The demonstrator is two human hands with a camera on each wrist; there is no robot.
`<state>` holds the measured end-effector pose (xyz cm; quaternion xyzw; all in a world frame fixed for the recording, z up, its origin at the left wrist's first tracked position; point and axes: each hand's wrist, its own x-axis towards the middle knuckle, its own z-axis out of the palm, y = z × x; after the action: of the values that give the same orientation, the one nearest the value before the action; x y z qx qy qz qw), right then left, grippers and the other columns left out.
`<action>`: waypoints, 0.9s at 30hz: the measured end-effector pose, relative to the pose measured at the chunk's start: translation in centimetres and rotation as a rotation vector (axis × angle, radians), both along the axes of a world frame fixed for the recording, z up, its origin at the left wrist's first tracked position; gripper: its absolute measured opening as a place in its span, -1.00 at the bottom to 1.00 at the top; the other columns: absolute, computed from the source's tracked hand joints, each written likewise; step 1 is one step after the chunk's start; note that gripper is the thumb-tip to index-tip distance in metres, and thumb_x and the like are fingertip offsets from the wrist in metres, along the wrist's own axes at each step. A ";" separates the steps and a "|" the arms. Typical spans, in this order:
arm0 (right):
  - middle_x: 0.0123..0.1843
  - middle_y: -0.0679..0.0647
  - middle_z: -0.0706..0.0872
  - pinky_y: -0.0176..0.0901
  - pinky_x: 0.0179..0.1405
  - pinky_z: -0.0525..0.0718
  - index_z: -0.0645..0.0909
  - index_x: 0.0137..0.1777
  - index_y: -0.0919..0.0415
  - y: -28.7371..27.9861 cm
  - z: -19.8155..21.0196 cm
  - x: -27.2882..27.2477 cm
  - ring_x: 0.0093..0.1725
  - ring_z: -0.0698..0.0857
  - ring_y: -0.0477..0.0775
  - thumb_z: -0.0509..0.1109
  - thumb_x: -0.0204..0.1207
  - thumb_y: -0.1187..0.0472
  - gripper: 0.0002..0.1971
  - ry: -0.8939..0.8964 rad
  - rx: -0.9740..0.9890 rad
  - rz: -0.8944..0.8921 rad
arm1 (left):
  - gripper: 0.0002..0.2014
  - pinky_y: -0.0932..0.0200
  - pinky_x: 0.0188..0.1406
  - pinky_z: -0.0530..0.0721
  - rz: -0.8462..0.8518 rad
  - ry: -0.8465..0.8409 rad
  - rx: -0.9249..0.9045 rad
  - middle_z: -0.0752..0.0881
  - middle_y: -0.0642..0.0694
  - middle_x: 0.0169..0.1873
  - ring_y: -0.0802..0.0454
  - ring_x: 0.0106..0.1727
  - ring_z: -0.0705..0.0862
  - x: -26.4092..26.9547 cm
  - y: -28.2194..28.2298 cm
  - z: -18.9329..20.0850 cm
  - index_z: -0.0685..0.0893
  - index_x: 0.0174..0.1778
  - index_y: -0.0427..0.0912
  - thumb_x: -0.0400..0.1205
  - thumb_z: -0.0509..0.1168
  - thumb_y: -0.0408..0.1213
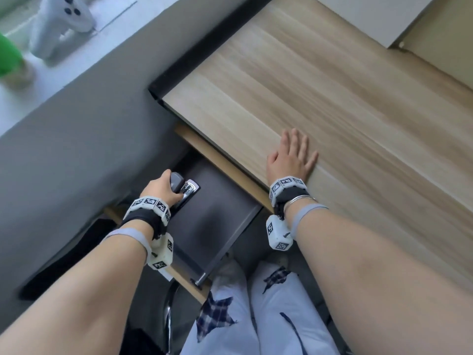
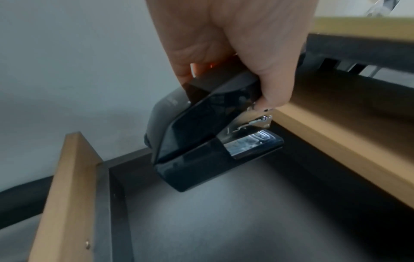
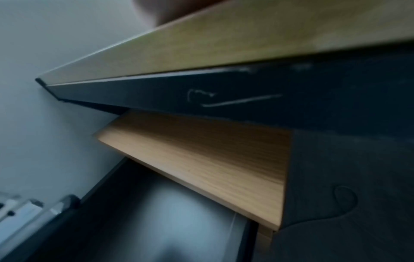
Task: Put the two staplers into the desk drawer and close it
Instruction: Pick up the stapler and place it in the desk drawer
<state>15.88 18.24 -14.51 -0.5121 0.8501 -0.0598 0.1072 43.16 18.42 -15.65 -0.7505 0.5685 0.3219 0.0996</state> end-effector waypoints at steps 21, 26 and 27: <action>0.63 -0.06 0.38 0.32 0.60 0.21 0.33 0.57 -0.07 0.0 -1.4 0.3 0.64 0.33 0.11 0.01 0.39 0.05 -0.33 0.138 -0.135 -0.029 | -0.53 -0.09 -0.11 0.71 0.079 -0.042 0.056 0.73 -0.39 -0.07 -0.38 -0.01 0.73 -2.9 -2.9 -11.7 0.44 0.13 -0.24 0.44 0.41 -0.06; 0.64 -0.06 0.36 0.32 0.61 0.19 0.31 0.58 -0.07 0.0 -1.3 0.3 0.65 0.31 0.11 0.05 0.39 0.05 -0.33 0.137 -0.124 -0.021 | -0.48 -0.11 -0.04 0.73 0.067 -0.053 0.083 0.73 -0.38 0.00 -0.37 0.06 0.72 -2.4 -2.8 -13.4 0.42 0.19 -0.23 0.42 0.43 -0.09; 0.64 -0.06 0.37 0.32 0.61 0.20 0.31 0.58 -0.07 0.0 -1.3 0.3 0.64 0.32 0.12 0.05 0.39 0.05 -0.34 0.140 -0.126 -0.021 | -0.49 -0.10 -0.04 0.73 0.058 -0.059 0.087 0.73 -0.37 0.02 -0.36 0.08 0.71 -2.3 -2.7 -13.7 0.43 0.19 -0.22 0.41 0.43 -0.11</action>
<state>16.16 18.23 -15.83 -0.5119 0.8554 -0.0782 0.0145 40.88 15.70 -29.35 -0.7708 0.5287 0.3269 0.1395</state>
